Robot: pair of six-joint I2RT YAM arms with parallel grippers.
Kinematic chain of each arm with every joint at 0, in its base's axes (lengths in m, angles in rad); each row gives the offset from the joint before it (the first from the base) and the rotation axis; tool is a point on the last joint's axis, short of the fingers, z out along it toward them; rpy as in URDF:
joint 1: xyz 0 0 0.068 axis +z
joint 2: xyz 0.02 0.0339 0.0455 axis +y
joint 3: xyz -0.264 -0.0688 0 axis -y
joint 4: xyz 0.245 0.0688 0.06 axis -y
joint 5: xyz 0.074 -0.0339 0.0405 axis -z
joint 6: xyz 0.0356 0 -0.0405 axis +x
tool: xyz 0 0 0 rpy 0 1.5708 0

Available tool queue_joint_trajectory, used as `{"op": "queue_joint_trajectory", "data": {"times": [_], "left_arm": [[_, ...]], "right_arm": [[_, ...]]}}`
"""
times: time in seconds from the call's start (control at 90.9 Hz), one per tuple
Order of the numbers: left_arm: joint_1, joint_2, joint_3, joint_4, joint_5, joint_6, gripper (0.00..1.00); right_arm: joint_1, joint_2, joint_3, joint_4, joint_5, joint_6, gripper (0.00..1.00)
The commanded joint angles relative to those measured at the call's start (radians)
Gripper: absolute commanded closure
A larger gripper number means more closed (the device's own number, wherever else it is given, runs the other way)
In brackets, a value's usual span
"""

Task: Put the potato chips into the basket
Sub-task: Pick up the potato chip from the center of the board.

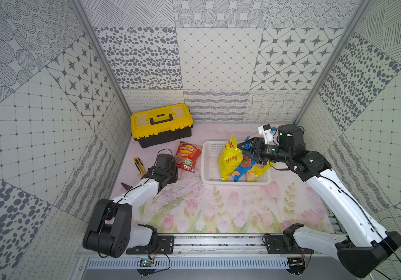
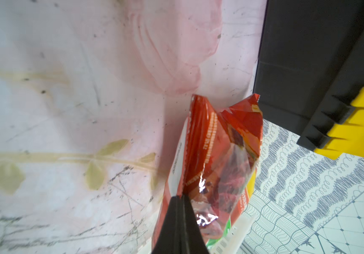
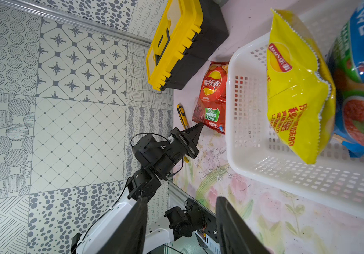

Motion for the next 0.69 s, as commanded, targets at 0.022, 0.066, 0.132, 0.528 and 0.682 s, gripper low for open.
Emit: {"op": "queue_joint_trajectory", "data": {"times": [0.022, 0.066, 0.132, 0.528, 0.682], "left_arm": [[0.003, -0.178, 0.021, -0.306, 0.009, 0.094, 1.0], [0.004, -0.209, 0.056, -0.383, 0.011, 0.139, 1.0], [0.004, -0.256, 0.119, -0.506, 0.013, 0.212, 1.0], [0.004, -0.257, 0.516, -0.943, 0.06, 0.541, 1.0], [0.005, -0.21, 0.629, -1.005, 0.122, 0.629, 1.0]], "right_arm": [[0.0, 0.016, 0.027, 0.056, -0.029, -0.022, 0.46], [0.001, 0.02, 0.032, 0.057, -0.032, -0.024, 0.46], [0.006, 0.027, 0.036, 0.059, -0.033, -0.025, 0.46], [0.04, 0.063, 0.044, 0.103, -0.059, -0.012, 0.46], [0.054, 0.063, 0.041, 0.105, -0.059, -0.009, 0.46]]}}
